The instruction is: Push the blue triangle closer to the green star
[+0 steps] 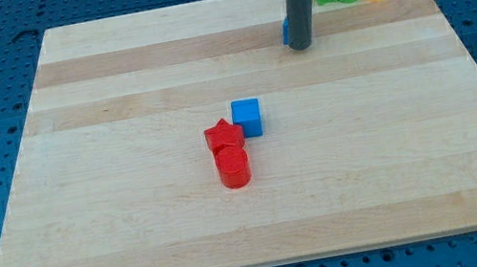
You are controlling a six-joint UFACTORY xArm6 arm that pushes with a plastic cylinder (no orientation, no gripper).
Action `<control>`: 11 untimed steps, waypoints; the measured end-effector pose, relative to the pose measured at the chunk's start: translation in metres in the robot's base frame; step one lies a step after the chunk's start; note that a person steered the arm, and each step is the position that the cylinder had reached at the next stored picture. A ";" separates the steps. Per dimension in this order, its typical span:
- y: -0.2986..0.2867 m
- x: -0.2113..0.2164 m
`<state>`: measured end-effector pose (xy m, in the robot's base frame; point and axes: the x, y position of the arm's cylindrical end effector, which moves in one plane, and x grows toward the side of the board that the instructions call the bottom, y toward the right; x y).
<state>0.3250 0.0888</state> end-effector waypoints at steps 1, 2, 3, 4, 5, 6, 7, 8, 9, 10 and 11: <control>0.003 -0.012; 0.018 -0.028; 0.034 -0.033; 0.031 -0.009; -0.006 0.022; -0.046 0.013; -0.049 -0.009; -0.041 -0.022; -0.018 -0.033; 0.006 -0.039; 0.008 -0.039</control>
<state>0.2862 0.0966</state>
